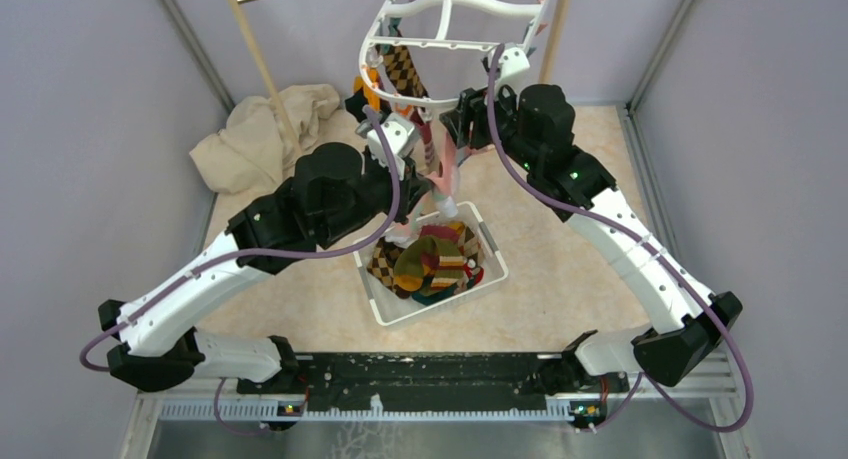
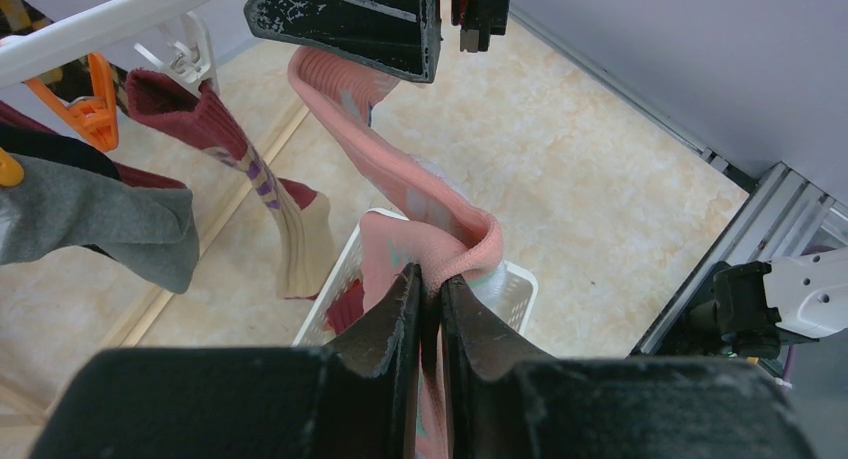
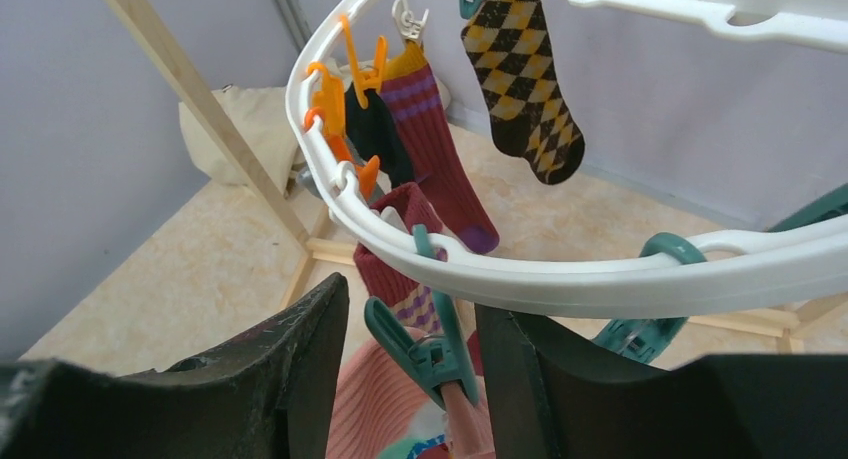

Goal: Remove the socks clipped to the hanger
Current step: Remove the sock from the hanger.

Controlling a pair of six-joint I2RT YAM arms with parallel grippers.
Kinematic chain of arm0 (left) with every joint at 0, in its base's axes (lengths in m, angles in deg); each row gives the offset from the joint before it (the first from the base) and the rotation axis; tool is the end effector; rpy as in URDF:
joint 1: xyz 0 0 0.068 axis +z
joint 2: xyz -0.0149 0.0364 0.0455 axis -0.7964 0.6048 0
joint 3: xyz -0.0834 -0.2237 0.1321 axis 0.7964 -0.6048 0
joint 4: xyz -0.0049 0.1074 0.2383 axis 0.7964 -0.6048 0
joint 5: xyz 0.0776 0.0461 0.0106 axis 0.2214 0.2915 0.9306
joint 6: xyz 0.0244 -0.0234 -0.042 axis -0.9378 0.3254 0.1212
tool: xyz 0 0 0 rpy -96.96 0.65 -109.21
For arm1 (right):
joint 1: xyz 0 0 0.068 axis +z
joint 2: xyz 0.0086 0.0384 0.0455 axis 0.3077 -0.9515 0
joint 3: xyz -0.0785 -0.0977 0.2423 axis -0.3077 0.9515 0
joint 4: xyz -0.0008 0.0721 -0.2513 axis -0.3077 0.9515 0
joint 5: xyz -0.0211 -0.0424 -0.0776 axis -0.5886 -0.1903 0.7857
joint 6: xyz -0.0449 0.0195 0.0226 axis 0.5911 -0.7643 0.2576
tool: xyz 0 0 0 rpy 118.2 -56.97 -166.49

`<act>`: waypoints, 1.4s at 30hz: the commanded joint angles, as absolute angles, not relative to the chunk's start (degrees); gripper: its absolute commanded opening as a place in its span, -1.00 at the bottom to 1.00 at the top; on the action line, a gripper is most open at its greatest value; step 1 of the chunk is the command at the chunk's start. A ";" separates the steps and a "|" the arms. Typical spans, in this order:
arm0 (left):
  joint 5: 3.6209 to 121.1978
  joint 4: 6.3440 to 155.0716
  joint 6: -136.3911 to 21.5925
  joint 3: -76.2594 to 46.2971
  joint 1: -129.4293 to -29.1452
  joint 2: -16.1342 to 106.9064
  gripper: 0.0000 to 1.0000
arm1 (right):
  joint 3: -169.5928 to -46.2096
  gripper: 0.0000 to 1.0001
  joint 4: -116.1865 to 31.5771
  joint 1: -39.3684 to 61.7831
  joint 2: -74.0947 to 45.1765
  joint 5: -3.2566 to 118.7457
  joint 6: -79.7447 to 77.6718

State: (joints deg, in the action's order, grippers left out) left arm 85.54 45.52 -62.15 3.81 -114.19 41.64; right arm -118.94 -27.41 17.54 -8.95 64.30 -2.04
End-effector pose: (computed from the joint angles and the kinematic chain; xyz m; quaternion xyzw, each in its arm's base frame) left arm 0.1293 -0.2183 0.4759 0.2867 0.7300 -0.2590 0.5638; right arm 0.2377 0.1702 0.4668 -0.1815 0.7109 0.2571 0.6290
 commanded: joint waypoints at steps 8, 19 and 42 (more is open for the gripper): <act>85.43 45.56 -61.84 4.44 -114.60 39.84 -0.64 | -119.65 0.15 -32.17 17.92 -9.54 65.12 -2.24; 85.51 45.39 -62.03 4.52 -114.58 39.57 -0.64 | -118.85 0.21 -32.84 17.93 -9.40 63.69 -1.85; 85.74 44.90 -62.47 4.79 -114.62 39.57 -0.63 | -119.97 -0.33 -34.05 17.94 -10.86 63.41 -2.08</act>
State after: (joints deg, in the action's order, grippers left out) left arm 85.59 45.06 -62.19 3.81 -114.19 40.98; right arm -118.18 -29.03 17.57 -11.03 63.78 -2.41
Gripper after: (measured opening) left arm 0.180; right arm 0.389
